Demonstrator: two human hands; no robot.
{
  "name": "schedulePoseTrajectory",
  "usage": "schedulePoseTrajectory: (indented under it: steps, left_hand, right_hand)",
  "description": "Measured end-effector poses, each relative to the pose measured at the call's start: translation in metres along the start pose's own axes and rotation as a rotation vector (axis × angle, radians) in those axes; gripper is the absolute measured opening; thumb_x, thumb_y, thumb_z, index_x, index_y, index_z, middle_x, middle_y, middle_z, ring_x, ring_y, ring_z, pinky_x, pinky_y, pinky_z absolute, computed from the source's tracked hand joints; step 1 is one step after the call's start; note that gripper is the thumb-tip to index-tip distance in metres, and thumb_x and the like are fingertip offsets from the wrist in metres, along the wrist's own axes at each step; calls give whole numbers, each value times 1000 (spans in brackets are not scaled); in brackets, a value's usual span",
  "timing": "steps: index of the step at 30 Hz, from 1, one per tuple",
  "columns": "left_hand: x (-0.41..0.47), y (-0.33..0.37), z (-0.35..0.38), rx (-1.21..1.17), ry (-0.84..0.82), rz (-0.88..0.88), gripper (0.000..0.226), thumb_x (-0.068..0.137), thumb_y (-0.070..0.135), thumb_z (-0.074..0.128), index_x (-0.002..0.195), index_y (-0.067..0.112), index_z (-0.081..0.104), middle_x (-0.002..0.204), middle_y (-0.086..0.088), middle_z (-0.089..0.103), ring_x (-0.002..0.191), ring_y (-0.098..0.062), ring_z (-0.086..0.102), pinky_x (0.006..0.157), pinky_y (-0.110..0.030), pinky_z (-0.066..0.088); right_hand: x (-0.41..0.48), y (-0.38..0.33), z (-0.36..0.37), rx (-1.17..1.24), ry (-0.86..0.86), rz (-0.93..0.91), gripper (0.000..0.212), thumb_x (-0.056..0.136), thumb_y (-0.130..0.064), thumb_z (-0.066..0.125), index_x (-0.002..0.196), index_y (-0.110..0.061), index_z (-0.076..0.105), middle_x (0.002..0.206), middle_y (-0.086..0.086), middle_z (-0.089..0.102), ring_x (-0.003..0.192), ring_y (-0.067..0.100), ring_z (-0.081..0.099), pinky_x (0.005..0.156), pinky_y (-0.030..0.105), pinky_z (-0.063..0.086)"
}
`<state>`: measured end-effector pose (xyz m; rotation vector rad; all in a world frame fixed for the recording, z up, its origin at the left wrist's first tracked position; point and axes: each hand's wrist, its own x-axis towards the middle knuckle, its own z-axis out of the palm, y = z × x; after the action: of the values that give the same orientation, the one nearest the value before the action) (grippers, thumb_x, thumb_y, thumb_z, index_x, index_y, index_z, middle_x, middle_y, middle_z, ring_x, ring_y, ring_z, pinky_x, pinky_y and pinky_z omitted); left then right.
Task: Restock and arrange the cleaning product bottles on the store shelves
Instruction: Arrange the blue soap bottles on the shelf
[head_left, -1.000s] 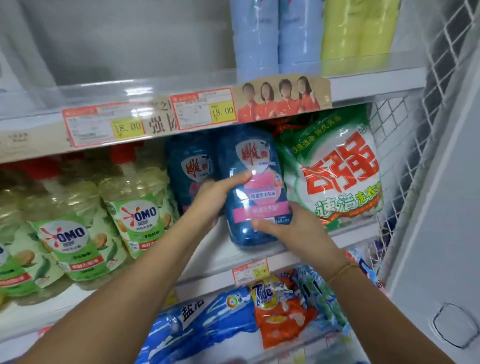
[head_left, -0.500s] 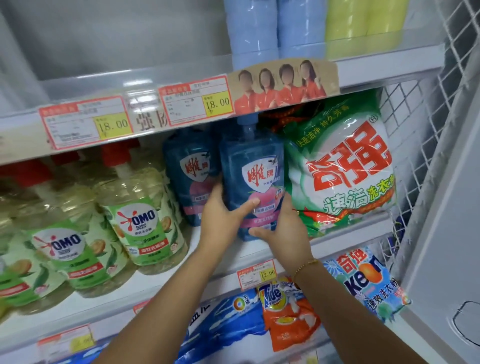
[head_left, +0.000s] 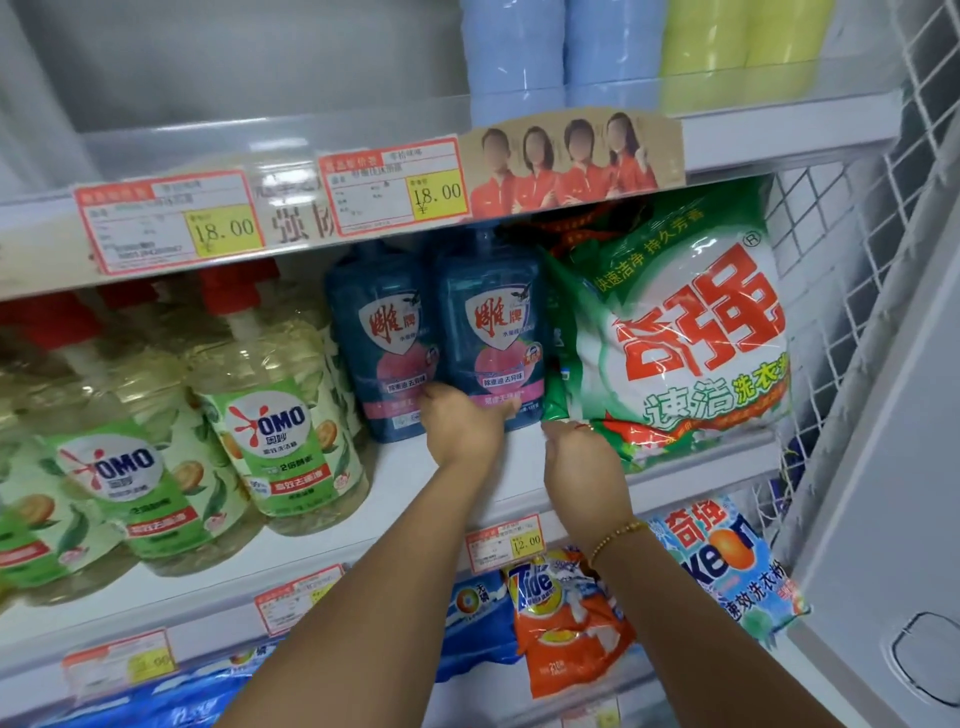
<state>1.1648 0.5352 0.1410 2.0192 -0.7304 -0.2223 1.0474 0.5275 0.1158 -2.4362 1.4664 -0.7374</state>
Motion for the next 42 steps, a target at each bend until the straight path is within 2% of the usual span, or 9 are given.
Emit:
schedulePoseTrajectory:
  steps: [7,10,13,18,21,23,27,35,42]
  left_hand:
    - [13,6,14,68,7,-15,82,75,34,80,133,-1,33,135,-20,43,124,-36,46,97,-39,42]
    - [12,5,9,41,-17,8,63,82,27,75,128,-1,42,129,-20,50,118,-35,52,93,-36,45]
    - [0,-6,-26,68,-105,162,33,90,21,64,117,5,56,115,-14,64,104,-31,61,83,-32,47]
    - [-57,-67,-112,455,-336,539,39,94,39,55,128,19,52,120,2,58,106,-16,58,86,-25,44]
    - [-59,-112,-146,560,-396,655,45,91,48,46,127,23,52,121,7,56,107,-14,57,87,-28,47]
    - [-46,-132,-163,580,-413,683,51,88,55,40,128,26,54,123,11,59,107,-11,59,87,-24,48]
    - [-29,-144,-176,544,-489,805,52,94,54,31,132,28,54,130,14,58,113,-1,52,89,2,26]
    - [-28,-154,-171,415,-410,813,45,91,51,38,122,29,62,122,17,63,110,-4,57,90,-17,43]
    - [-27,-157,-171,395,-394,816,45,91,51,37,121,29,63,122,15,64,109,-7,59,90,-17,43]
  right_hand:
    - [4,4,5,50,4,26,39,93,0,42,127,-12,58,114,12,65,103,26,60,78,29,43]
    - [4,4,4,47,-8,34,41,92,1,43,128,-13,58,115,11,65,104,25,59,77,28,41]
    - [2,4,1,61,-26,30,40,91,1,45,126,-12,59,117,11,65,107,25,59,79,27,41]
    - [-7,-26,-6,384,38,-28,40,90,-6,56,131,-9,56,130,8,59,119,21,55,101,24,37]
    - [1,-78,-20,517,107,-261,52,89,-9,61,139,-11,45,136,8,53,123,22,49,97,16,30]
    - [27,-111,-30,528,115,-311,63,87,-11,62,144,-13,35,138,11,50,121,26,50,97,23,37]
    - [73,-145,-33,462,70,-152,75,92,-15,57,152,-11,12,149,12,38,130,30,42,100,29,36]
    - [97,-187,-19,706,87,70,79,92,-15,54,151,-6,2,153,20,24,136,33,33,106,30,29]
    - [90,-180,-29,793,150,138,56,87,-8,50,141,-3,35,138,17,49,124,33,47,97,30,38]
